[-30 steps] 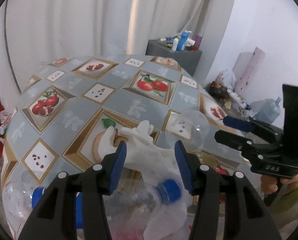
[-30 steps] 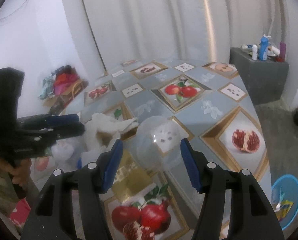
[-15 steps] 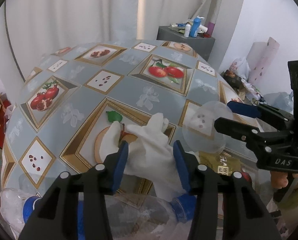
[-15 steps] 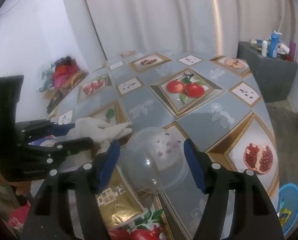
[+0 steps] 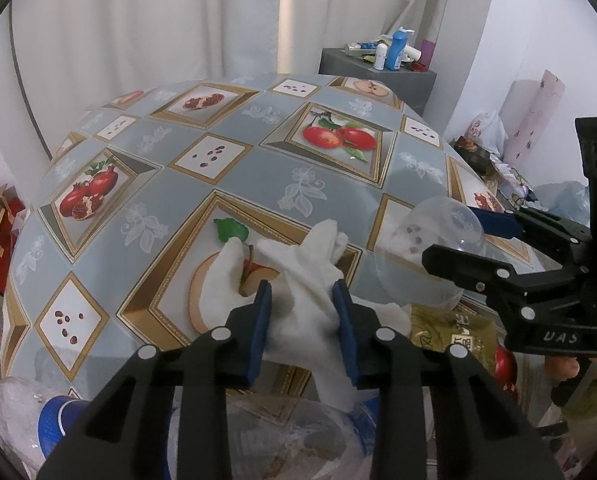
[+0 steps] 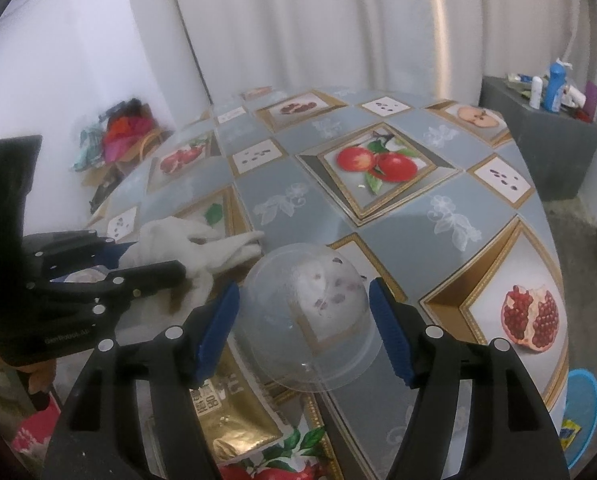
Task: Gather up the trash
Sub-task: 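Close the left gripper on the white glove while the right gripper holds the cup, then carry the glove and cup over the blue wastebasket with both grippers, then open both grippers to drop the glove and cup into the wastebasket, then swing both tools back from the wastebasket toward the table, then grasp the blue Pepsi bottle around its label with the right gripper, then lift the Pepsi bottle off the table with the right gripper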
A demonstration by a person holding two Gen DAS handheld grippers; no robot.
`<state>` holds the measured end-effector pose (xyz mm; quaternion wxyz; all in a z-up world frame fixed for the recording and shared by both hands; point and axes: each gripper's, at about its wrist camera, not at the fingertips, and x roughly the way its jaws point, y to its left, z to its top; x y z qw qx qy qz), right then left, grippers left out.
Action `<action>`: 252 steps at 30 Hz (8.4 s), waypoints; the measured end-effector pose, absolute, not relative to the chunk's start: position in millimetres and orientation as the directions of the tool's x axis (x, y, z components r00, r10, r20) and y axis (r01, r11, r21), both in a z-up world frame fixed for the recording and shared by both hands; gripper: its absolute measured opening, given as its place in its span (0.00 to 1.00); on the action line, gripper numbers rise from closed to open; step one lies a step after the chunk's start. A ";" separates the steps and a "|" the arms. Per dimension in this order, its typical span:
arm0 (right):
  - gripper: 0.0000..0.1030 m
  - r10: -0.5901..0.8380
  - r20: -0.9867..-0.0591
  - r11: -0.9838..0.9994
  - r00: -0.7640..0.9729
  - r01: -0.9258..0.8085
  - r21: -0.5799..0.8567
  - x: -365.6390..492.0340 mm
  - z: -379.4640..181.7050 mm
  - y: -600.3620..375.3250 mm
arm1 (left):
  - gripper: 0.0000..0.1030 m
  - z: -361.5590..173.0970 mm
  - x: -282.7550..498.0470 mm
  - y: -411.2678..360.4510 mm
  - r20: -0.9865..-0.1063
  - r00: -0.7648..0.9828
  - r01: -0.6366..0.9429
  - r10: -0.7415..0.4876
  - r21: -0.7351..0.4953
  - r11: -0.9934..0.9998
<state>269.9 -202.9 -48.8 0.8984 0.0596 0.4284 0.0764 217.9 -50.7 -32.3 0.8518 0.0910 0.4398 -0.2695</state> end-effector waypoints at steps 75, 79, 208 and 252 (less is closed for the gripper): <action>0.61 -0.331 -0.613 0.801 0.717 0.557 0.219 31.8 17.3 -423.6 | 0.13 93.7 103.0 -332.5 -0.675 0.209 0.910 -0.708 -0.130 0.393; 0.61 -0.370 -0.670 0.698 0.643 0.668 0.256 3.1 -16.2 -469.5 | 0.14 52.1 94.0 -411.8 -0.760 0.080 0.931 -0.645 -0.173 0.320; 0.73 0.388 -0.826 0.782 0.408 -0.620 0.061 277.8 -41.9 -28.8 | 0.69 -35.1 166.8 158.4 -0.775 0.617 0.114 -0.140 -0.088 0.990; 0.59 0.364 -0.831 0.750 0.420 -0.662 -0.006 289.8 -52.9 -13.5 | 0.69 -51.4 170.8 164.5 -0.793 0.595 0.100 -0.129 -0.085 0.991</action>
